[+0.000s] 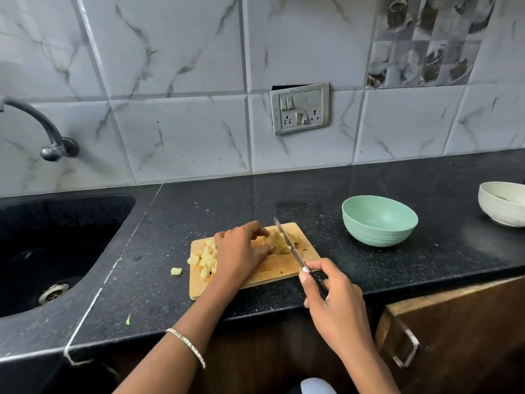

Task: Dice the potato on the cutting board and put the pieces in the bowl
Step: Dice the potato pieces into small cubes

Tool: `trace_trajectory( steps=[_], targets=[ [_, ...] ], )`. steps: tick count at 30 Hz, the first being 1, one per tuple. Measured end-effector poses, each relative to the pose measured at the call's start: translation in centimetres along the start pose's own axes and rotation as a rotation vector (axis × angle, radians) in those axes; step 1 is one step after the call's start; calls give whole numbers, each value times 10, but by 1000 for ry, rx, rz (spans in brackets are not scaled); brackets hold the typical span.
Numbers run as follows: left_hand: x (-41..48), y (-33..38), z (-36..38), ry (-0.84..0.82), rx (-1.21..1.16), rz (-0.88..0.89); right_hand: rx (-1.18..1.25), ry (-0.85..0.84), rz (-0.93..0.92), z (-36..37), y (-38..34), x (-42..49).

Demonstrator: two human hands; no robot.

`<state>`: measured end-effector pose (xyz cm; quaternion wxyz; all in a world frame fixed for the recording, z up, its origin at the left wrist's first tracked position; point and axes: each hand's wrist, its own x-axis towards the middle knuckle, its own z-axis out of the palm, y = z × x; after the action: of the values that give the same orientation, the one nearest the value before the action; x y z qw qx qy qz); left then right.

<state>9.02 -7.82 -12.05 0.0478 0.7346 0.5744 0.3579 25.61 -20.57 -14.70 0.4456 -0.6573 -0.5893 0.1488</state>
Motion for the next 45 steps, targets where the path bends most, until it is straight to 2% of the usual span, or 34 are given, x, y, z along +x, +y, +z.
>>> trace_trajectory(
  steps=[7,16,23,32,39,45],
  targets=[
    [0,-3,-2,-2,-16,-11,8,-12,-43,1,-1,-4],
    [9,-6,-5,-93,55,125,-15,-5,-47,0,1,-1],
    [17,-9,-8,-154,-13,165,-21,-12,-39,-1,0,-3],
    [15,-17,-16,-110,-29,94,-61,-15,-52,-3,-6,-5],
    [13,-30,-31,-201,90,12,-64,-38,-52,0,-14,-7],
    [13,-28,-34,-198,141,-3,-107,-114,-6,7,-29,-12]
  ],
)
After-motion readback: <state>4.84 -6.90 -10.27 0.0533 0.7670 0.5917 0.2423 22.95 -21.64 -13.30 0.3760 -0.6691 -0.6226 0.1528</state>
